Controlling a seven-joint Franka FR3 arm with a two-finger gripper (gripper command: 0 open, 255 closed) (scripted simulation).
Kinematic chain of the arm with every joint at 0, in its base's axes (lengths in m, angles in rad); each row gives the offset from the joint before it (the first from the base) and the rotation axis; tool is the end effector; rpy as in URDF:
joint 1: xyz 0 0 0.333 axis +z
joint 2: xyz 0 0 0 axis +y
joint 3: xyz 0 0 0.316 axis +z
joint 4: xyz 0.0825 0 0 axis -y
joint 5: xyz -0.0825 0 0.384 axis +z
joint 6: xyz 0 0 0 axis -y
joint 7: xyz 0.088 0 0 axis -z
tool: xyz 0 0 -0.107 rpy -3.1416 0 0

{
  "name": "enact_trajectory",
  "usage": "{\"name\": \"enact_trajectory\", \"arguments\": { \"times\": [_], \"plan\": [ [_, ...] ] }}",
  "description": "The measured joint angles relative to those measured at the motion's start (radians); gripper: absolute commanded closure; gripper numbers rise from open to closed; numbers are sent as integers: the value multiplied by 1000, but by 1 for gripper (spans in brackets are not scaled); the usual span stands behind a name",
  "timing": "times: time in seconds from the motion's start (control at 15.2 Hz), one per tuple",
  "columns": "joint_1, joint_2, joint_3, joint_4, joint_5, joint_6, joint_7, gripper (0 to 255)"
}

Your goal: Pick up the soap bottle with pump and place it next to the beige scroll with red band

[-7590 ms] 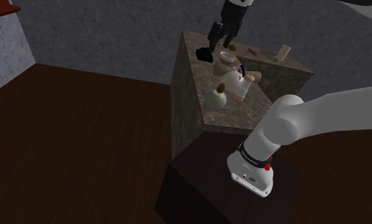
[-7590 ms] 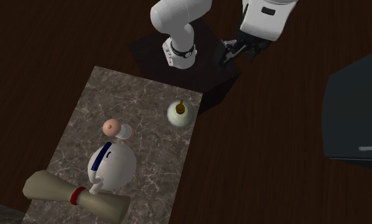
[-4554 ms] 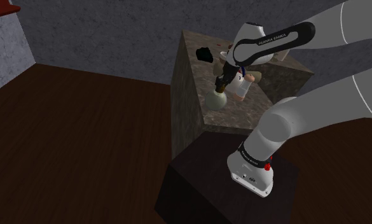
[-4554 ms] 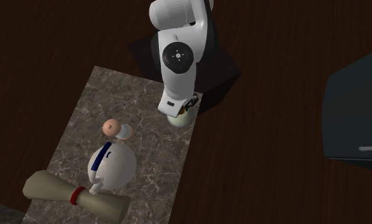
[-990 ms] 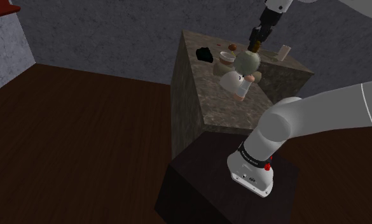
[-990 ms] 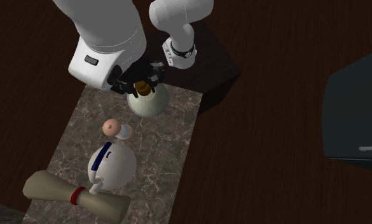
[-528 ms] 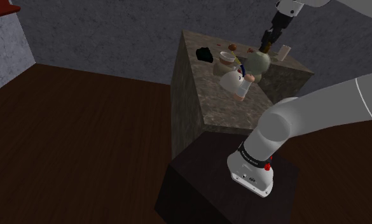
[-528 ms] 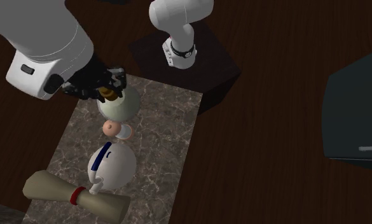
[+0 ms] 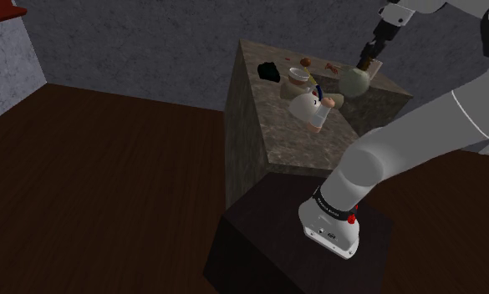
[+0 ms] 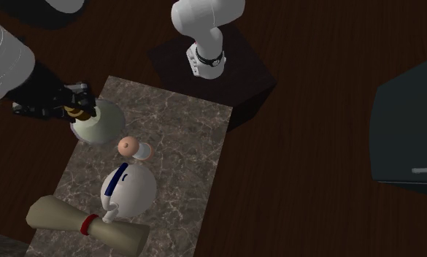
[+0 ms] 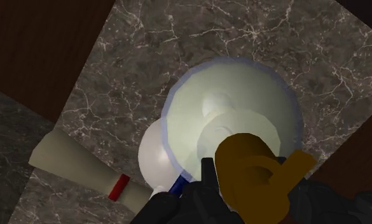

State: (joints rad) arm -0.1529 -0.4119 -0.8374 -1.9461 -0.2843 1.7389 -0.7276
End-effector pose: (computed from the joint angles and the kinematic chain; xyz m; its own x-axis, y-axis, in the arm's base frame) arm 0.1919 -0.4493 0.5904 0.9788 -0.1913 0.0732 -0.1945 -0.9801 0.0401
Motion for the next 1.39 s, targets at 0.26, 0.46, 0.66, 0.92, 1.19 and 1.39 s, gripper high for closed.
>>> {"name": "enact_trajectory", "arguments": {
  "times": [0.26, 0.46, 0.66, 0.92, 1.19, 1.39],
  "plan": [
    [52, 148, -176, 128, 91, 11, -155, 255],
    [89, 320, -342, 231, 238, 6, -308, 255],
    [40, 488, -419, 291, 407, 3, -458, 255],
    [29, 506, -417, 249, 428, 52, -481, 255],
    [36, 500, -416, 194, 425, 106, -479, 255],
    [33, 508, -415, 160, 434, 141, -489, 255]
  ]
}}
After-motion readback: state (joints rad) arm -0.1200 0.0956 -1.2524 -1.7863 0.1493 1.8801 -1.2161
